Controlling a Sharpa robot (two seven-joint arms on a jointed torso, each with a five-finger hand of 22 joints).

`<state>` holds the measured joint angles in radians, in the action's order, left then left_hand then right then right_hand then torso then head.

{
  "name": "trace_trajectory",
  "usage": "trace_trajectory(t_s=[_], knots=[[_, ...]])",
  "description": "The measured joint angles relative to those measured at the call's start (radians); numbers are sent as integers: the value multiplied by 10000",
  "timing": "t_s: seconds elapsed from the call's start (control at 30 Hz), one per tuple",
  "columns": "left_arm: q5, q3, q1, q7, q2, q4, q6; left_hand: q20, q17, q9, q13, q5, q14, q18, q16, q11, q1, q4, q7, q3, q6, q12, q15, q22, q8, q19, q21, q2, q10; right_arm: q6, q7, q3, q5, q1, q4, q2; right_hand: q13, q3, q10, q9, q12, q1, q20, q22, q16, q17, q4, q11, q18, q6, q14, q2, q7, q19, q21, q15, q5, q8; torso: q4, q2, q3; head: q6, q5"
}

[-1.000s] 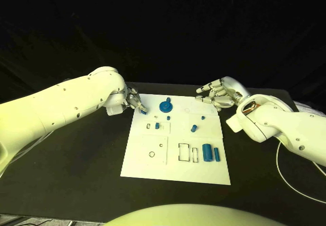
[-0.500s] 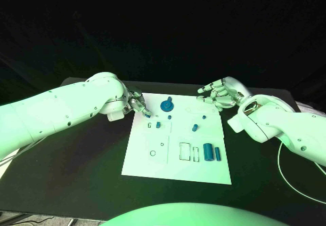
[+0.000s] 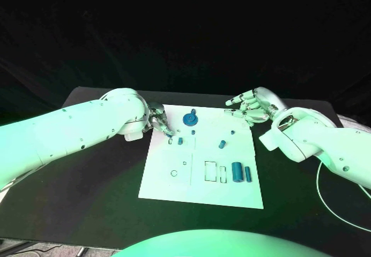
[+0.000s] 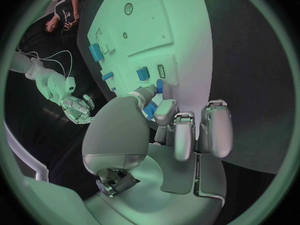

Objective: Assemble the parts on the task board

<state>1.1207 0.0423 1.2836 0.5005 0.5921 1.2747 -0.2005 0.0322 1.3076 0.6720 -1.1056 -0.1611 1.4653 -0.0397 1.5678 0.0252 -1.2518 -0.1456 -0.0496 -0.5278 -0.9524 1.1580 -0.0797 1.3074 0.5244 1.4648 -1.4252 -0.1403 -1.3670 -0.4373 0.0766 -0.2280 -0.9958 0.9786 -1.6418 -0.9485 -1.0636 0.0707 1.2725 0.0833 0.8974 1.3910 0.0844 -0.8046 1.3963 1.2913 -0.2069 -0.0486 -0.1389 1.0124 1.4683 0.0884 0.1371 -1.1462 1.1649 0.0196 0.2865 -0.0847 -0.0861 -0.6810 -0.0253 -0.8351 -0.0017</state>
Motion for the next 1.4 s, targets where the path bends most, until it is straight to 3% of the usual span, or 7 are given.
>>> trace_trajectory(t_s=[0.37, 1.4], knots=[[215, 19, -115, -1, -48, -17, -247, 0, -1, -4, -24, -1, 0, 1, 0, 0, 65, 71, -3, -70, -3, 38, 0, 0, -1, 0, -38, -64, 0, 7, -3, 0, 0, -8, -1, -1, 0, 28, 8, 8, 0, 0, 0, 0, 0, 0, -28, -8, 0, 0, 0, 0, 0, 0, 0, 0, 0, 0, 5, 0, 6, -40, 7], [198, -1, -156, 6, -32, -21, -835, 0, -3, -30, -149, -226, 0, 1, 0, 15, 86, 87, -1, -198, -70, 153, 0, -1, 50, 0, -78, -83, -87, 29, -5, 1, 2, -11, -3, -24, -1, 28, 10, 5, 0, 0, 0, -1, 0, 0, -28, -10, 0, 0, 0, 0, 0, 0, 1, 0, 0, 0, 0, 0, 8, -105, 29]])
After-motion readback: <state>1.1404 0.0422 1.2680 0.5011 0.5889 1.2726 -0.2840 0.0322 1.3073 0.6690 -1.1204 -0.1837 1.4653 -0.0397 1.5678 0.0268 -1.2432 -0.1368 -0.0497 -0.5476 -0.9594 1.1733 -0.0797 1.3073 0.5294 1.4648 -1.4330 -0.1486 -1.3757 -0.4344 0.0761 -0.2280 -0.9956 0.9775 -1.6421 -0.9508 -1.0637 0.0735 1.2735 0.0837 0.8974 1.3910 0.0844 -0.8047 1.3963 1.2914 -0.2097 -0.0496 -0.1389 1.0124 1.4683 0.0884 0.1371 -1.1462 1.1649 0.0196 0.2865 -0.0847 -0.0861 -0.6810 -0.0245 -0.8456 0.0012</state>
